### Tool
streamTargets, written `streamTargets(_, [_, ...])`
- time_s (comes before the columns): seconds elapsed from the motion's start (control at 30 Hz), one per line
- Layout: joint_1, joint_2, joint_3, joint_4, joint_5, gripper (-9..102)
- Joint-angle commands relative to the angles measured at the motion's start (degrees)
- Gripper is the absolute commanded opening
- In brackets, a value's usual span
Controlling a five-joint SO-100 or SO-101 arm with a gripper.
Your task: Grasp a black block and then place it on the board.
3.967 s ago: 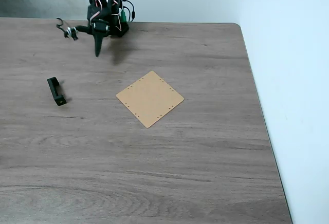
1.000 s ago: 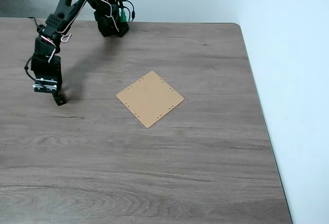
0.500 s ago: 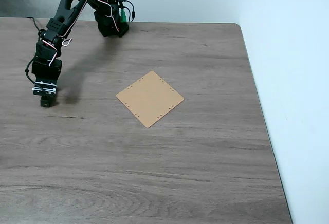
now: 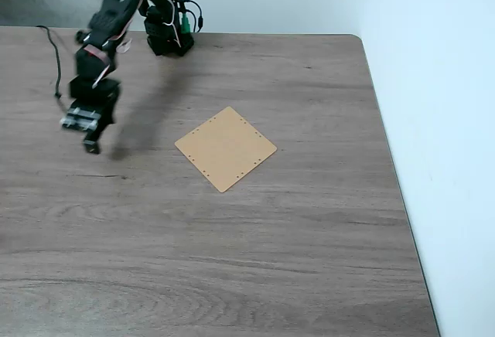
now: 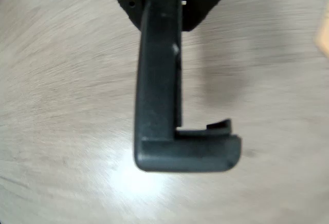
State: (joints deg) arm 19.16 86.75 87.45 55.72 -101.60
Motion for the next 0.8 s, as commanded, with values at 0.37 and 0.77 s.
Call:
streamTargets(0.37, [-24.9,12.4,-1.8,7.8,39.1,0])
streamTargets(0.77, [-34.8,5.9,-4.6,5.9,52.6,0])
